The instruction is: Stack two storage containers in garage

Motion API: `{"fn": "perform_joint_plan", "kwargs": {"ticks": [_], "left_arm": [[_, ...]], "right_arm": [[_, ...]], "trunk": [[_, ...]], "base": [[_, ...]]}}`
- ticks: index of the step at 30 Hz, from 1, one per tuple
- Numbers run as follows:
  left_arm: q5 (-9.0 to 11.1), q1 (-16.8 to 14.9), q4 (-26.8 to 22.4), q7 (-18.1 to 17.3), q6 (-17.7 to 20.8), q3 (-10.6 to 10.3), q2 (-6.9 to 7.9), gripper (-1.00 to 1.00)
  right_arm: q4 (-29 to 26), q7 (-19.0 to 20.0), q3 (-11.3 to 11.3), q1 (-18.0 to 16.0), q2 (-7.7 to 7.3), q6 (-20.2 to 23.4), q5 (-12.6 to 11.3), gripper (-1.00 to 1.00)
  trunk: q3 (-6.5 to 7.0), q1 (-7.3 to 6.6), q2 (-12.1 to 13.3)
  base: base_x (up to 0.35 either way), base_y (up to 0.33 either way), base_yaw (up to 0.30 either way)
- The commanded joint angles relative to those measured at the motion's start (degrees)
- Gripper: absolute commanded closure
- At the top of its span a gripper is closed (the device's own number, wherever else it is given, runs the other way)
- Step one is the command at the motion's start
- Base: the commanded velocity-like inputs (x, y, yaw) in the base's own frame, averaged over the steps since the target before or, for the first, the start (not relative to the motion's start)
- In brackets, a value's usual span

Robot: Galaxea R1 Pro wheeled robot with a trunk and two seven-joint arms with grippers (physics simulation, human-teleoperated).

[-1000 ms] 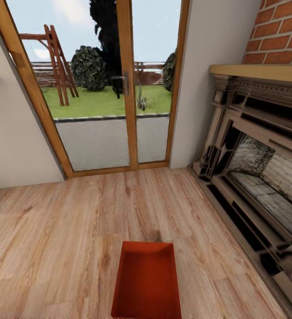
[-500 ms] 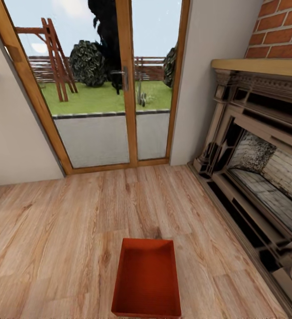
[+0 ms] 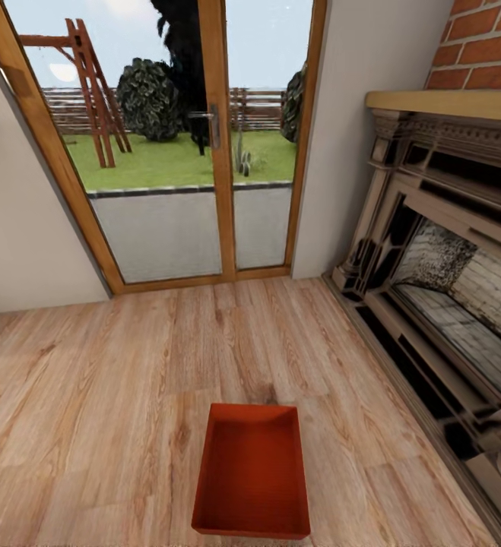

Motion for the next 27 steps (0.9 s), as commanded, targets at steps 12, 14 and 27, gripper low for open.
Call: {"fn": "perform_joint_plan", "kwargs": {"ticks": [12,14,27], "left_arm": [[0.6,-0.01,-0.04,-0.22,0.26,-0.06,0.02,-1.0],[0.6,-0.01,-0.04,-0.22,0.26,-0.04,0.02,-1.0],[0.6,-0.01,-0.04,-0.22,0.26,-0.06,0.02,-1.0]], "right_arm": [[0.18,-0.03,0.48,-0.06,0.04,-0.3,-0.5,-1.0],[0.18,-0.03,0.48,-0.06,0.04,-0.29,-0.5,-1.0],[0.18,-0.03,0.48,-0.06,0.04,-0.28,-0.5,-1.0]], "trunk": [[-1.14,0.0,-0.02],[-1.32,0.0,-0.02],[-2.5,0.0,-0.02]], "base": [[0.0,0.0,0.0],[0.0,0.0,0.0],[0.0,0.0,0.0]]}}
